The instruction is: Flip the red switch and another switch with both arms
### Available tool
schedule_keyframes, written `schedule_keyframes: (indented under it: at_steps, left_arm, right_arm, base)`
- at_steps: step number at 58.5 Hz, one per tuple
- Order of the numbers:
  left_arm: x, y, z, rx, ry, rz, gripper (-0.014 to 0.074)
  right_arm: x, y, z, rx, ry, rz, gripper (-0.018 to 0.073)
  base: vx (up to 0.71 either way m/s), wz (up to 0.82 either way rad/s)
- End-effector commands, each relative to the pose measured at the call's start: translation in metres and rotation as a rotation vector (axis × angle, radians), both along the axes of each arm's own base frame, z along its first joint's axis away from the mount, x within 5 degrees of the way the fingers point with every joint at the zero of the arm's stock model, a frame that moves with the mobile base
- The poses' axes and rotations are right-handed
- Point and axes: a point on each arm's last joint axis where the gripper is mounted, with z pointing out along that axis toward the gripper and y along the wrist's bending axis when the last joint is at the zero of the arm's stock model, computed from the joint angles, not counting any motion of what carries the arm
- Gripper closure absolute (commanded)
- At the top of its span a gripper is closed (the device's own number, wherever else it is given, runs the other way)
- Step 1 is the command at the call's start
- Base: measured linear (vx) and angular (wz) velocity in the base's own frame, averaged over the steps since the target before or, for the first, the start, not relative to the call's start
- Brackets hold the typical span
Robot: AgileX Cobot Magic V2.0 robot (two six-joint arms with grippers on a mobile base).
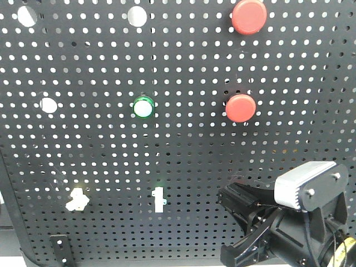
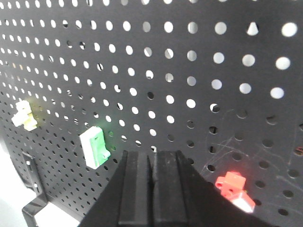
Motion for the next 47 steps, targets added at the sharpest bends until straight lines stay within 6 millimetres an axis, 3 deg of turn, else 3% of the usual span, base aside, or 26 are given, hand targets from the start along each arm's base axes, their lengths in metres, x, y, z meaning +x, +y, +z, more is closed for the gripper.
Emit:
schedule_keyframes:
  at_steps: [1,13,25,47]
  left_arm:
    - [-0.015,0.01,0.009,-0.008,-0.175,0.028,0.0594]
    - [-0.051,0.033,-0.057,-0.083,-0.292,0.188,0.0594]
    - [-0.07,0.038,-0.136,-0.121,-0.339,0.228,0.0594]
    - [-0.073,0.038,-0.154,-0.109,-0.157,0.234,0.0594]
  right_arm:
    - [-0.003,0.0,0.022,0.065,-0.105,0.015,0.0566]
    - [-0.002,0.0,0.022,0.066,-0.106,0.014,0.0566]
    - [-0.002,0.0,0.022,0.066,-0.106,0.014,0.0566]
    - [-0.002,0.0,0.02,0.063,-0.1,0.013,0.0566]
  base:
    - [0.0,0.0]
    - [0.0,0.0]
    - [0.0,0.0]
    - [0.0,0.0]
